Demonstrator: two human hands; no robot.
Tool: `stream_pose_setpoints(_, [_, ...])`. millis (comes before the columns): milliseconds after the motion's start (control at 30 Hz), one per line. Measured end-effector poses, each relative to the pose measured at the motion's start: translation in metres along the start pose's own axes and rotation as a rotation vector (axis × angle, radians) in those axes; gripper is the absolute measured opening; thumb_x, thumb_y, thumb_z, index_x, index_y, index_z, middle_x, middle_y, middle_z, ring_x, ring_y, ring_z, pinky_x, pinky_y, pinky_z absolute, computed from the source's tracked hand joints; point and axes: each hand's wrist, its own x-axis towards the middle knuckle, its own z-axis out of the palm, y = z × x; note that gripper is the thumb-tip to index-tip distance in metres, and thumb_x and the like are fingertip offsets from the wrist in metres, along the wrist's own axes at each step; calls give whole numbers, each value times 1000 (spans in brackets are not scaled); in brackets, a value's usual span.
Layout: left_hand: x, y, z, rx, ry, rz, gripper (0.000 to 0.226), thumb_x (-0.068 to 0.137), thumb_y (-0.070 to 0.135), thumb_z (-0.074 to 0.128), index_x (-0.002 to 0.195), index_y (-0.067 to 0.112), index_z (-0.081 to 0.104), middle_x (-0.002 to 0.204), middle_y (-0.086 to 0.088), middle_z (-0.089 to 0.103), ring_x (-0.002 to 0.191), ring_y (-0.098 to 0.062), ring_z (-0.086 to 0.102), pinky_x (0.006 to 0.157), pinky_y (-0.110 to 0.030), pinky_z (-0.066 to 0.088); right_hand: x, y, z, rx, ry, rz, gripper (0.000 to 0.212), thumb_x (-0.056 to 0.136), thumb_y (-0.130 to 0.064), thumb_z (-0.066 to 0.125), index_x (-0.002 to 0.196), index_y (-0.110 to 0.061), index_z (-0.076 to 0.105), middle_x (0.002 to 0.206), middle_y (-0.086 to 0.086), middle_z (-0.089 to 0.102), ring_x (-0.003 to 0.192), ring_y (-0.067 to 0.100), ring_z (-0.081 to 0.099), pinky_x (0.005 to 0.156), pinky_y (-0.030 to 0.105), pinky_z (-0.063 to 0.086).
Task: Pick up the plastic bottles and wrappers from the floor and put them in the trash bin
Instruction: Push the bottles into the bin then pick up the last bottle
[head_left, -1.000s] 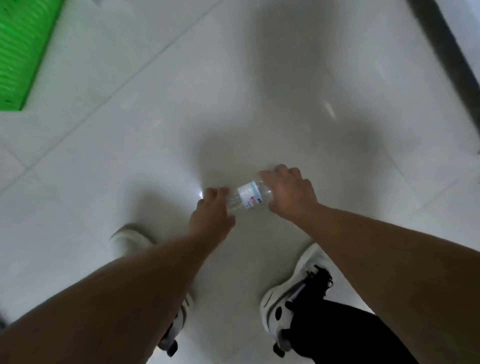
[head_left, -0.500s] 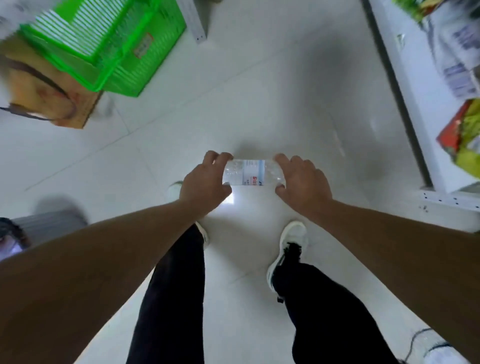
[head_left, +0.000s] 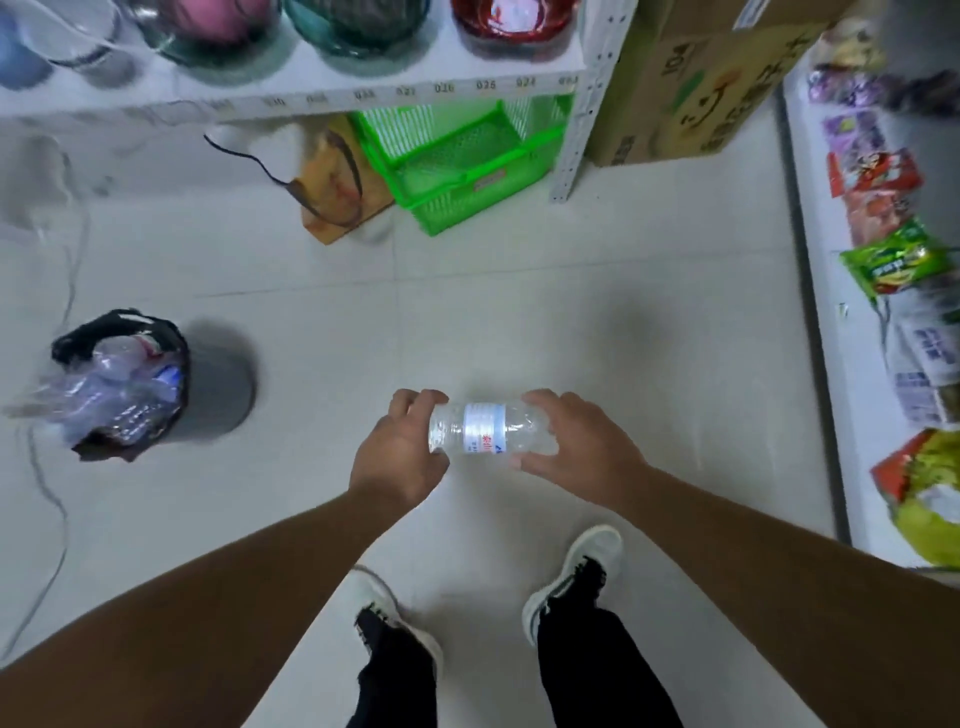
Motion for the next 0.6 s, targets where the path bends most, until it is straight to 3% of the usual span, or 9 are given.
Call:
stream_pose_setpoints(133, [-44, -118, -1, -31, 41, -102, 70, 79, 23, 75, 140, 41, 45, 138, 9, 45, 92, -24, 65, 74, -40, 60, 26, -61, 90, 22, -100, -110, 79, 77, -67, 79, 146, -44, 47, 114, -7, 58, 106, 15, 61, 94, 36, 52])
stream_pose_setpoints(300, [-105, -246, -44, -120, 108, -231, 74, 81, 25, 76, 144, 45, 42, 140, 12, 40, 89, -18, 61, 75, -34, 55, 43, -185, 163, 5, -190, -213, 77, 78, -64, 81, 146, -46, 48, 105, -16, 51, 95, 5, 56, 87, 29, 46])
stream_pose_setpoints(600, [-194, -373, -168, -232, 282, -398, 82, 83, 17, 74, 151, 46, 39, 145, 13, 37, 111, -18, 59, 86, -32, 56, 61, -388, 209, -11, -331, -401, 73, 83, -62, 80, 146, -43, 51, 107, -14, 55, 80, -7, 54, 83, 21, 44])
